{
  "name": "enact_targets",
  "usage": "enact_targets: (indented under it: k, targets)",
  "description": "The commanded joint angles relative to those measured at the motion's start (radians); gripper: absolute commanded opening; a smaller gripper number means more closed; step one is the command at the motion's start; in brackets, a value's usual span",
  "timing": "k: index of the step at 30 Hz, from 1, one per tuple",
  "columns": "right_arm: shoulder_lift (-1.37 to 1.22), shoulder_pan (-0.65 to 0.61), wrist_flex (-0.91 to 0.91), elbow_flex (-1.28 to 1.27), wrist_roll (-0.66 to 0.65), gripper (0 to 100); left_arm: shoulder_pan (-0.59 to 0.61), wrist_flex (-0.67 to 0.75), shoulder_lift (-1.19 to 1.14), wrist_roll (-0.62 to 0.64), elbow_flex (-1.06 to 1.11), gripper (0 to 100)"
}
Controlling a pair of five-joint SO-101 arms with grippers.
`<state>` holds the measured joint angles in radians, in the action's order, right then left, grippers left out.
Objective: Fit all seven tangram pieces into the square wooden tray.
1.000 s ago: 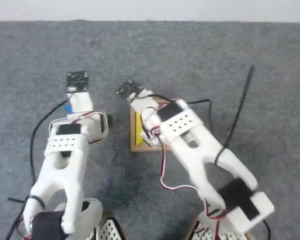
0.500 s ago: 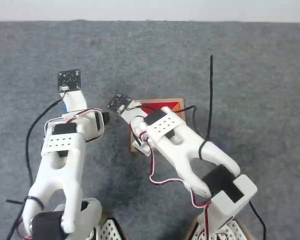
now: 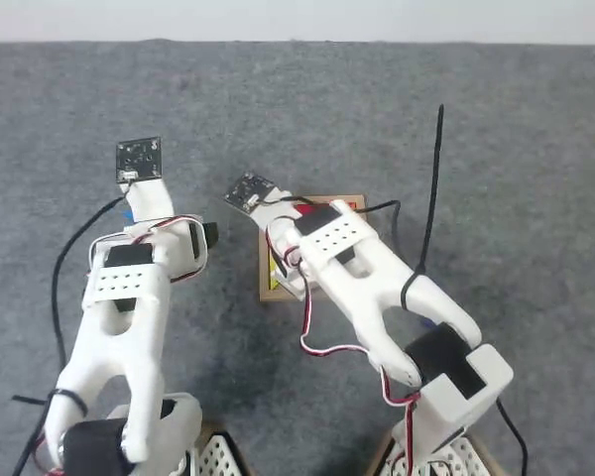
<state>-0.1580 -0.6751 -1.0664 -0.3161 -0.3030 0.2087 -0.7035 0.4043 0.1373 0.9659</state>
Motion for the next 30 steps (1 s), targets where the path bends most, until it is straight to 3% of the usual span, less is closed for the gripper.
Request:
enact_targets:
  k: [1,13,22,30]
  targets:
    - [0.007,0.012,-0.028,0.069,-0.015,33.6,-0.012,0.011,0.038,-0.015,-0.035,25]
    - [-0.054,0.024,-0.021,0.063,-0.015,33.6,-0.012,0.011,0.038,-0.015,-0.035,25]
    - [-0.067,0.189,-0.03,0.176,-0.023,33.6,-0.014,0.014,0.038,-0.017,-0.027,25]
    - [0.033,0.194,-0.05,0.181,-0.015,33.6,-0.031,0.014,0.038,-0.02,-0.024,25]
